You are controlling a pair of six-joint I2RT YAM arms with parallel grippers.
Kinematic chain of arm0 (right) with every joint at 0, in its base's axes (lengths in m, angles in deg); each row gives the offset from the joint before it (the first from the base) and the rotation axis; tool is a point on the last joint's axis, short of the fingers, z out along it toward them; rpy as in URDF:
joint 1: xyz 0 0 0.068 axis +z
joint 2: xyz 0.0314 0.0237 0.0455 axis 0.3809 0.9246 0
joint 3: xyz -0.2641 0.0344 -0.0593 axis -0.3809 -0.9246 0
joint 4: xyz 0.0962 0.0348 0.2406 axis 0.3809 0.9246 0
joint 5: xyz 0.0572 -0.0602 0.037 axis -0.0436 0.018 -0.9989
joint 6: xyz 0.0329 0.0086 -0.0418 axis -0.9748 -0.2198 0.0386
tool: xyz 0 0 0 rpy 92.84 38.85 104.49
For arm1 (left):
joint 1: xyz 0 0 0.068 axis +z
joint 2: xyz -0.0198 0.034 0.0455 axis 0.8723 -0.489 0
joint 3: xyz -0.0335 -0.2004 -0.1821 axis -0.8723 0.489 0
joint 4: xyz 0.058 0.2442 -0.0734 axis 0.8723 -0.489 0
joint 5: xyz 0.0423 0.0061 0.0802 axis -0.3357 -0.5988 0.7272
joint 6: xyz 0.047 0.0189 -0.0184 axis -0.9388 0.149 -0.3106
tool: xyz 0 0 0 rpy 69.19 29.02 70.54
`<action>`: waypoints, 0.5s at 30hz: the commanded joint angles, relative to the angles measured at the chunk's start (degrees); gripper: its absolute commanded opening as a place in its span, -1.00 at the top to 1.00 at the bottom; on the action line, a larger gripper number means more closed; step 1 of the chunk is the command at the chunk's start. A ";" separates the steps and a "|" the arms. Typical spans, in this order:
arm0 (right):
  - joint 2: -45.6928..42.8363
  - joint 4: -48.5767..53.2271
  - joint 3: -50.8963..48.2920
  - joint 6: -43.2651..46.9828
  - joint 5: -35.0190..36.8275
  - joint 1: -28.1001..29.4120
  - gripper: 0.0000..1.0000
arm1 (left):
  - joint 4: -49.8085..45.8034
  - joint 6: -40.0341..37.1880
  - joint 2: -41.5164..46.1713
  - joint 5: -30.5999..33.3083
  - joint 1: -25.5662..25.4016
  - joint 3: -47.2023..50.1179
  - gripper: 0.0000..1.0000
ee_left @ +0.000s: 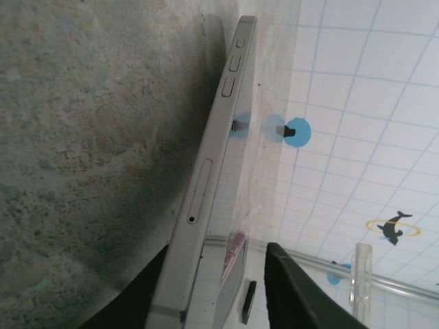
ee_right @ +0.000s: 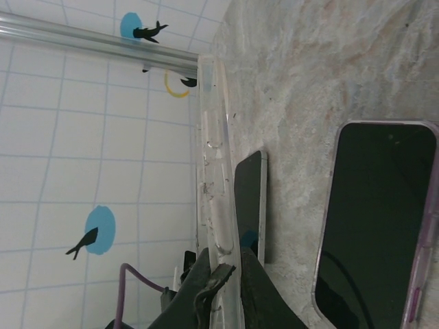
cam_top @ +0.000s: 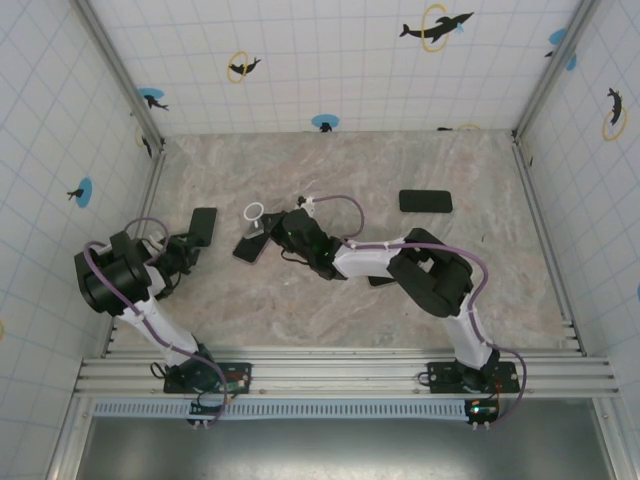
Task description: Take the phone out of the phone case
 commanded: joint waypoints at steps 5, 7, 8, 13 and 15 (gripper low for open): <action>3.17 3.10 5.68 -0.07 2.27 0.69 1.00 | -21.43 -14.56 3.30 3.13 0.54 -5.05 -0.09; 3.92 3.93 6.90 -0.03 2.65 0.94 0.98 | -25.63 -16.57 3.65 4.56 0.54 -5.82 -0.13; 4.32 4.79 7.62 0.13 3.21 1.12 0.96 | -26.89 -17.08 3.83 5.03 0.51 -5.91 -0.15; 6.89 10.12 13.17 1.37 5.99 2.15 0.92 | -37.14 -21.76 4.45 9.52 0.53 -7.45 -0.23; 8.42 13.80 16.43 1.46 6.40 2.34 0.91 | -39.77 -22.60 4.17 10.40 0.64 -7.83 -0.26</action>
